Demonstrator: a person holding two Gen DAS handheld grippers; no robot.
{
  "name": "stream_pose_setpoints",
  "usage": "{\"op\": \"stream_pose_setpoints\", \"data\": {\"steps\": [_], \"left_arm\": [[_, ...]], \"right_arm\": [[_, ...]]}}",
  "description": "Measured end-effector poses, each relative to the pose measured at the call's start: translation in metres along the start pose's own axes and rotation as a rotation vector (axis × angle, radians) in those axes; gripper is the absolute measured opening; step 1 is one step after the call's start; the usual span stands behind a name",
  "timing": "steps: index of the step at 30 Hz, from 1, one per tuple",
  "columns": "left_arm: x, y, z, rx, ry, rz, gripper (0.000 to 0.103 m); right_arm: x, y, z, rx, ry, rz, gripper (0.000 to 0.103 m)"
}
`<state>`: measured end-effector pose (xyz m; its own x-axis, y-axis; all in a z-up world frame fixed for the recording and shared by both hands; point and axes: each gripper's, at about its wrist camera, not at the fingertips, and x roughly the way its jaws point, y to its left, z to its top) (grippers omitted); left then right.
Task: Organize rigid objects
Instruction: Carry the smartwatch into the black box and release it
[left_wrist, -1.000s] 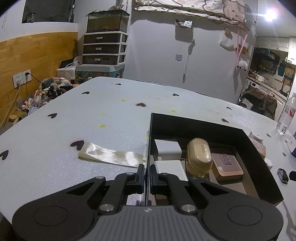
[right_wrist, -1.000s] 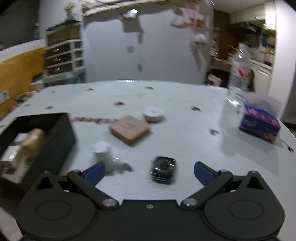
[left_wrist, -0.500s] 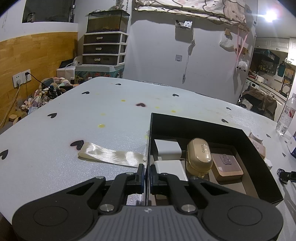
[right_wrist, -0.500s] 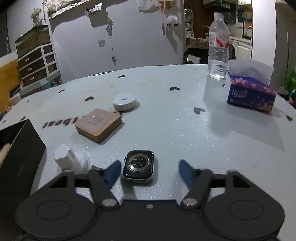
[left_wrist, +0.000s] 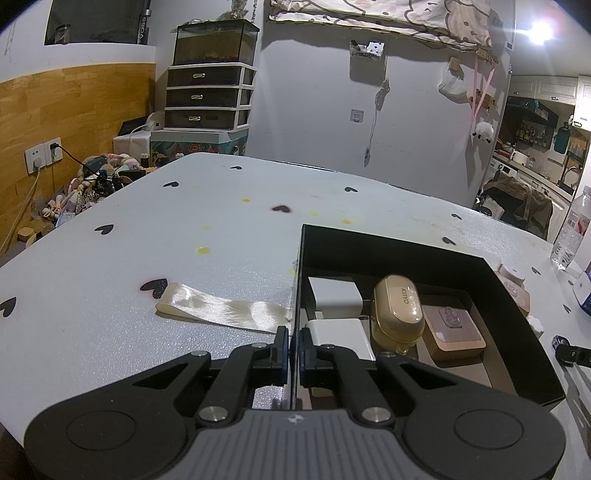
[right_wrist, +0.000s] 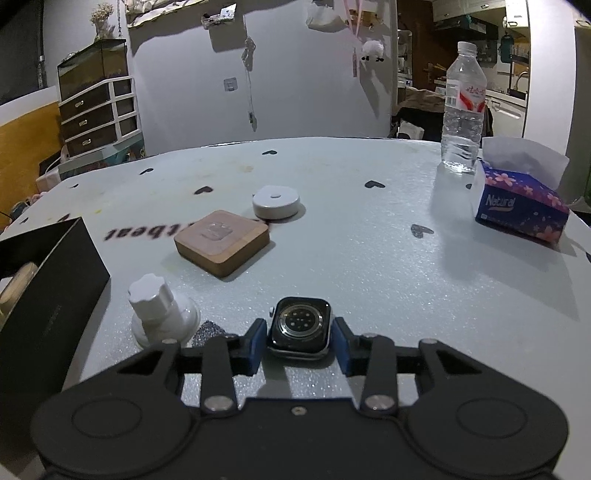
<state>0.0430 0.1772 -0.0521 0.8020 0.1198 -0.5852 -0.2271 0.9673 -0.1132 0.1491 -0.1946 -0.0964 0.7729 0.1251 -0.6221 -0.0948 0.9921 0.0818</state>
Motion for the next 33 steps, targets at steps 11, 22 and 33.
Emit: {"op": "stream_pose_setpoints", "data": {"steps": [11,22,33], "left_arm": [[0.0,0.001,0.0,-0.001,0.0,0.001,0.004],[0.0,-0.001,0.001,-0.002,0.0,0.002,0.004],[0.0,0.001,-0.001,-0.004,-0.001,-0.006,0.005]], "right_arm": [[-0.057,0.033,0.032,0.0,-0.118,0.218,0.039],[-0.073,0.128,0.04,-0.185,-0.064,0.501,0.039],[-0.028,0.197,0.022,-0.245,0.177,0.555,0.039]]}}
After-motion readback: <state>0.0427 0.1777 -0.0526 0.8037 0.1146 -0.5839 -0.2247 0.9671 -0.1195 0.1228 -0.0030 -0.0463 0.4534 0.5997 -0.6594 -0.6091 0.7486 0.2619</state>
